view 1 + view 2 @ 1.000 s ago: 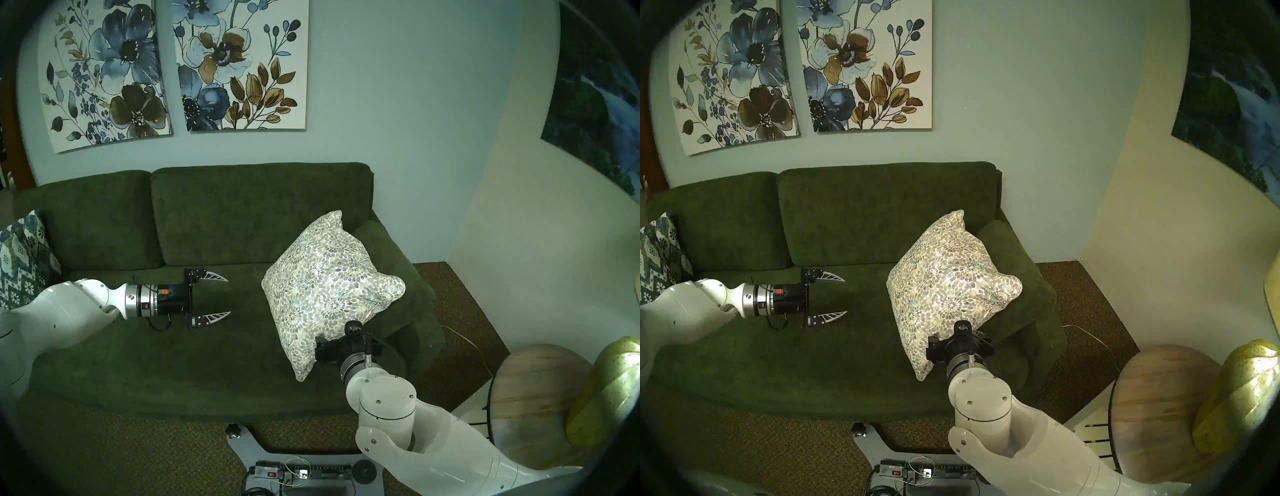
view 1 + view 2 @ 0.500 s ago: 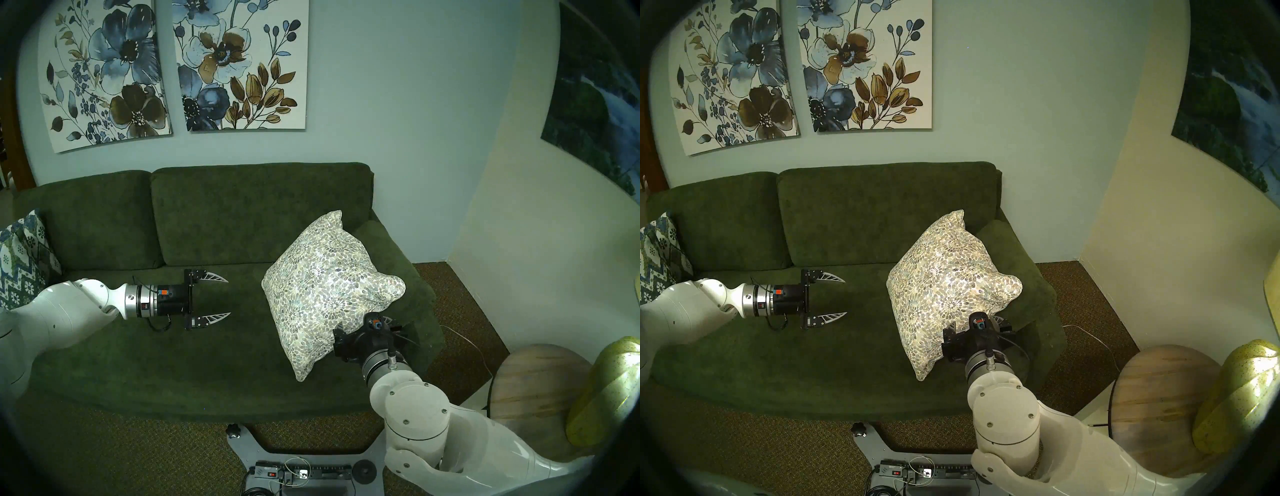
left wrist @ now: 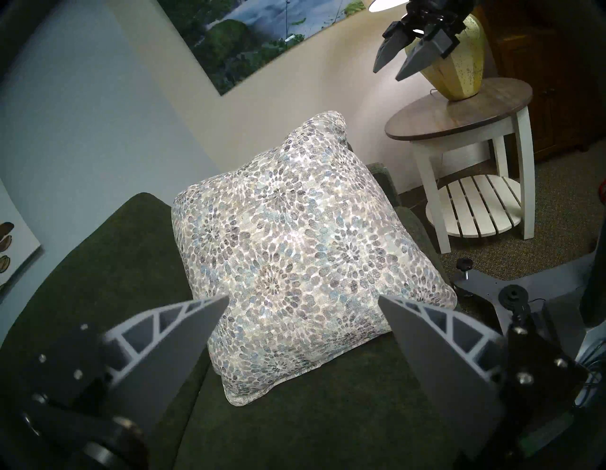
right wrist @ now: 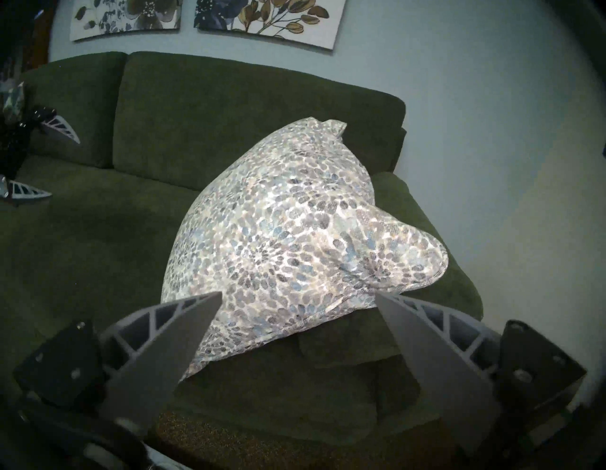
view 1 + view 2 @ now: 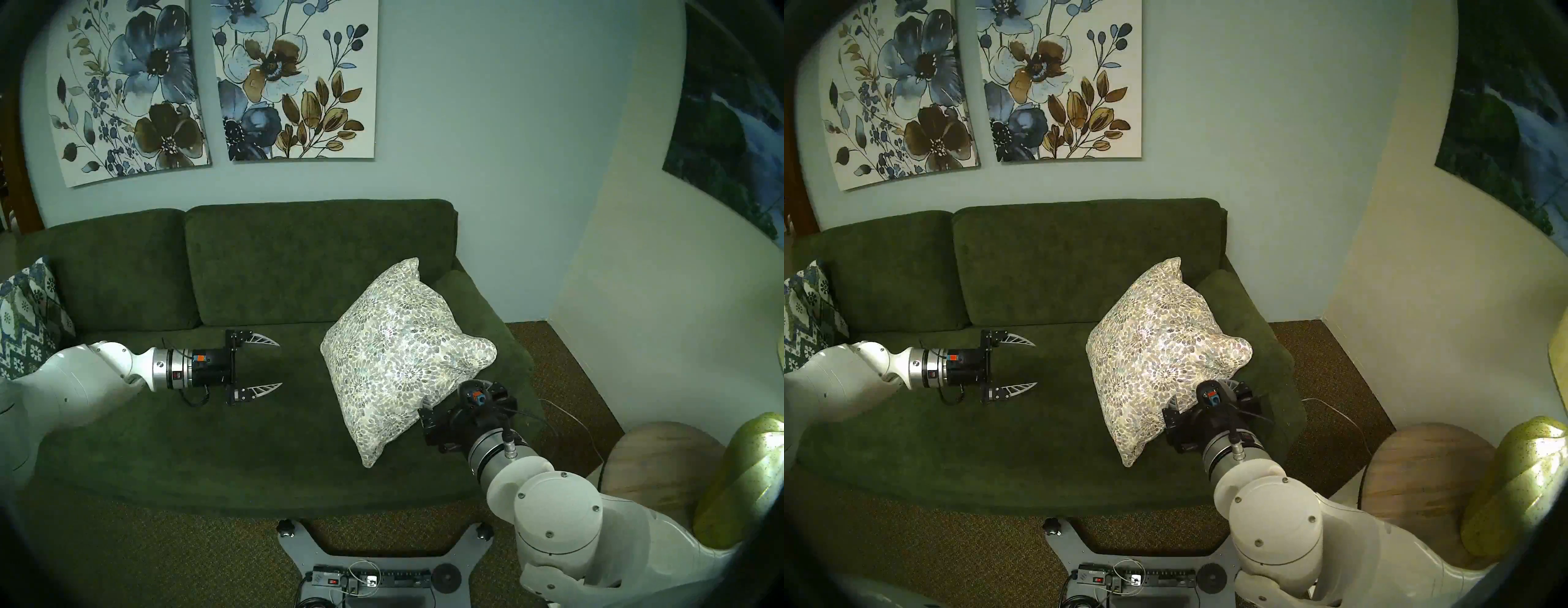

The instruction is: Fix throw pillow on sofa

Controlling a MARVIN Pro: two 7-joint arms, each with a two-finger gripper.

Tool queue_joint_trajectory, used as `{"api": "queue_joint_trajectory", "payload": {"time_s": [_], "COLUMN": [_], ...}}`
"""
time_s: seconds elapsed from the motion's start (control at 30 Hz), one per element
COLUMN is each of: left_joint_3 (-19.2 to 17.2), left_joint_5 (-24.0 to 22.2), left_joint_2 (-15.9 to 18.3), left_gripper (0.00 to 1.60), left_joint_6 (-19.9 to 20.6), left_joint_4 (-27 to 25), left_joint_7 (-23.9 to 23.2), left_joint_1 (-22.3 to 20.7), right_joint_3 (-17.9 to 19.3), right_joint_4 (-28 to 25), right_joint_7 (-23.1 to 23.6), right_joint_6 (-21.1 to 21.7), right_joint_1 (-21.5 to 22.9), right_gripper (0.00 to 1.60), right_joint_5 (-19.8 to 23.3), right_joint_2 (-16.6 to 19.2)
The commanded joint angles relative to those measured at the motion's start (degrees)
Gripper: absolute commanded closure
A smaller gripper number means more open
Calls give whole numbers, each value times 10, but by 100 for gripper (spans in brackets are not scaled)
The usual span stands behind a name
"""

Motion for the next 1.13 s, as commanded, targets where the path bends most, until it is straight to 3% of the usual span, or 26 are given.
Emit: {"api": "queue_joint_trajectory", "payload": {"time_s": [0.0, 0.17, 0.2, 0.23, 0.6, 1.1], "left_joint_3": [-5, -5, -5, -5, -3, 9], "left_joint_5": [-8, -16, -18, -21, -45, -55], "left_joint_2": [-3, -6, -7, -9, -17, -17], "left_gripper": [0, 0, 0, 0, 0, 0], "left_joint_6": [0, 0, 0, 0, 0, 0], "left_joint_4": [6, 13, 15, 18, 34, 36], "left_joint_7": [-17, -28, -30, -34, -63, -62], "left_joint_1": [-10, -11, -11, -12, -15, -21], "right_joint_3": [9, 14, 21, 26, 49, 58], "right_joint_4": [-13, -13, -13, -13, -13, -12], "right_joint_7": [69, 114, 119, 131, 165, 181], "right_joint_6": [-19, -74, -72, -96, -191, -228], "right_joint_1": [-43, -56, -63, -67, -92, -100], "right_gripper": [0, 0, 0, 0, 0, 0], "right_joint_5": [2, -14, -19, -19, -16, -11], "right_joint_2": [66, 104, 97, 117, 158, 165]}}
